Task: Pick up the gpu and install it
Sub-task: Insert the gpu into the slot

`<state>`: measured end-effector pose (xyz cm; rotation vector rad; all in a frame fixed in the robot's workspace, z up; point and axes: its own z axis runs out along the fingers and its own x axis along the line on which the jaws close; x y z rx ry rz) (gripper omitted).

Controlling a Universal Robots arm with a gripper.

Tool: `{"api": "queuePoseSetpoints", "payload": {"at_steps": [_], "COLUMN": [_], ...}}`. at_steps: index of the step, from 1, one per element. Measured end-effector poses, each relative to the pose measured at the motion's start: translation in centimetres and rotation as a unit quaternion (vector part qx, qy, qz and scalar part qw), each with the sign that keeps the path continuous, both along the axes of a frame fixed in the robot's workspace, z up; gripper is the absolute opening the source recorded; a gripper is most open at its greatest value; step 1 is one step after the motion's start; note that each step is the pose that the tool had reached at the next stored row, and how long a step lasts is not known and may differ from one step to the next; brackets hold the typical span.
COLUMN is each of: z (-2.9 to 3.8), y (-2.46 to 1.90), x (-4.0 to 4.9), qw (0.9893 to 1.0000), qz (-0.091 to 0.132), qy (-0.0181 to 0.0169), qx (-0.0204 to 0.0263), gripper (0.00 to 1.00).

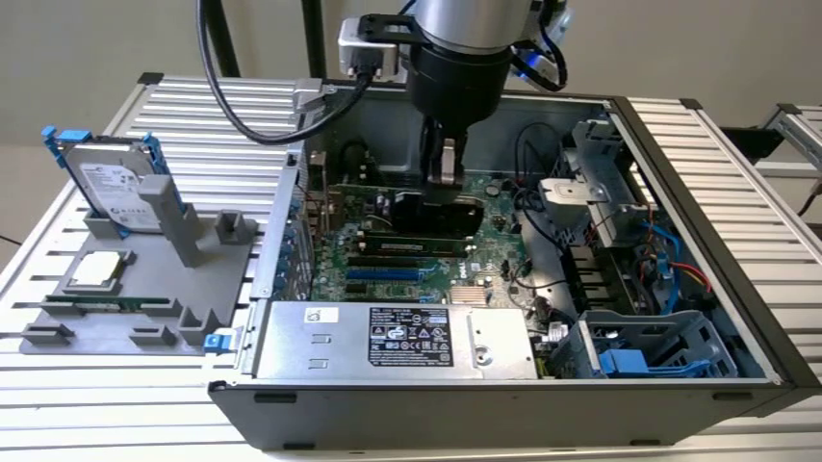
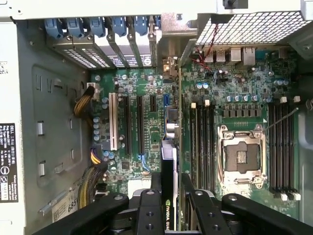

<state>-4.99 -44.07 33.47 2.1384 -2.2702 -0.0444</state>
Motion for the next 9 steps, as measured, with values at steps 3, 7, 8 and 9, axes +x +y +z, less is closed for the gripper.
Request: {"api": "queuePoseSetpoints", "payload": {"at_steps": [3, 7, 8, 9], "z": [-0.33, -0.77, -0.87, -0.97], "y": [0.0, 0.0, 0.0, 0.0], "x": [-0.09, -0.18, -0.19, -0.2], "qw": [1.0, 1.0, 1.0, 1.0], "qz": [0.0, 0.0, 0.0, 0.0], "qy": [0.0, 0.0, 0.0, 0.0], "qx": [0.0, 0.0, 0.0, 0.0], "gripper": [0.0, 0.0, 0.0, 0.0]}}
